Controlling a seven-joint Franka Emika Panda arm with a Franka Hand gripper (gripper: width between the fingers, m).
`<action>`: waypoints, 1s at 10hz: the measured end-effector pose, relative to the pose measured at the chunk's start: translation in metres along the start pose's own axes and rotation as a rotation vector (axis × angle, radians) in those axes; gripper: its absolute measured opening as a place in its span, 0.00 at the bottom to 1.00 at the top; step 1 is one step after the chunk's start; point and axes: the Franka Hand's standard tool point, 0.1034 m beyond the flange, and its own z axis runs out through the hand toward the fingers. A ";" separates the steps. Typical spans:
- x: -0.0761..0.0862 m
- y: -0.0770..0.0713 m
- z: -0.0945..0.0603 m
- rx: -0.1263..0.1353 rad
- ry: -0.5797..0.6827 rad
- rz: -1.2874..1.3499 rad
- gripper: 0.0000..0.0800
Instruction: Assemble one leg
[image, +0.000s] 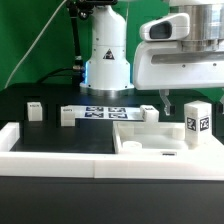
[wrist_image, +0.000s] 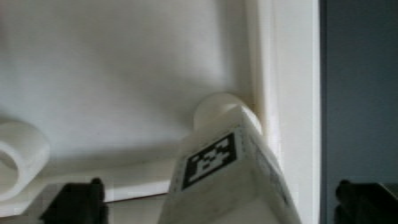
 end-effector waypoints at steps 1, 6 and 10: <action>0.001 -0.002 -0.001 0.002 0.003 -0.056 0.81; 0.003 -0.003 0.000 0.004 0.003 -0.205 0.65; 0.003 -0.003 0.000 0.004 0.003 -0.183 0.36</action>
Offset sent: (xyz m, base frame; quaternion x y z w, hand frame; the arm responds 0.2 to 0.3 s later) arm 0.0101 0.0044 0.0000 0.0200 -0.0103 -0.0945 0.9953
